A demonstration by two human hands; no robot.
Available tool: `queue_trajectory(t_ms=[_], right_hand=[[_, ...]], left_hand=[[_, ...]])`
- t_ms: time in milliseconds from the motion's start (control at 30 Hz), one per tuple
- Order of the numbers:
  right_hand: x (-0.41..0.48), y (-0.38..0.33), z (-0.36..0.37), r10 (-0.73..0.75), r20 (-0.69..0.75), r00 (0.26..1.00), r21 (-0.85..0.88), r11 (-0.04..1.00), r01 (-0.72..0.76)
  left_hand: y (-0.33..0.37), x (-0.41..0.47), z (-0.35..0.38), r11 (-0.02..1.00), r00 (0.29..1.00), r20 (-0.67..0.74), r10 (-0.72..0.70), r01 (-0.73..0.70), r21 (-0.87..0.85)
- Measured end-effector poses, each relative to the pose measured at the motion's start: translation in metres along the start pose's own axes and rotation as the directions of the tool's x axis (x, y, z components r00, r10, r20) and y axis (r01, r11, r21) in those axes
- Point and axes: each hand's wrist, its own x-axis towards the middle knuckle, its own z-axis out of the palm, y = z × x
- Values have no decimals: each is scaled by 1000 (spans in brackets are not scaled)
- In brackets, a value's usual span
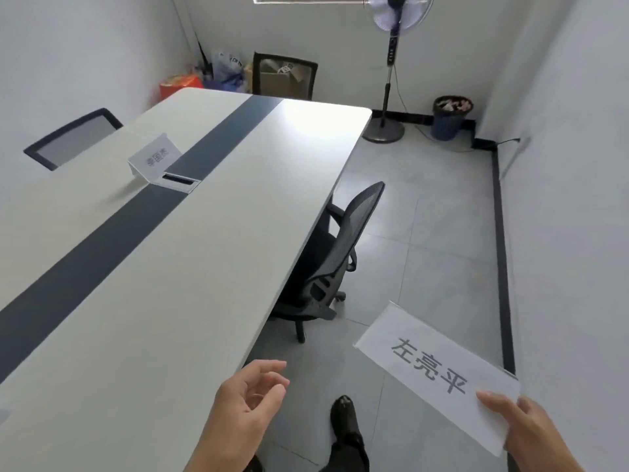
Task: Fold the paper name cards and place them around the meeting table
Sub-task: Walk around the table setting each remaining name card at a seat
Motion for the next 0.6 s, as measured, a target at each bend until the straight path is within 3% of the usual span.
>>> queue_trajectory(t_ms=[333, 467, 600], right_hand=[[108, -125, -13, -127, -66, 990, 24, 991, 129], [152, -149, -23, -73, -49, 996, 59, 995, 76], [210, -180, -37, -22, -3, 1000, 29, 999, 23]], left_hand=[[106, 182, 51, 991, 983, 130, 127, -130, 16], [137, 235, 63, 985, 976, 154, 155, -164, 46], [144, 278, 80, 994, 992, 99, 78, -85, 66]])
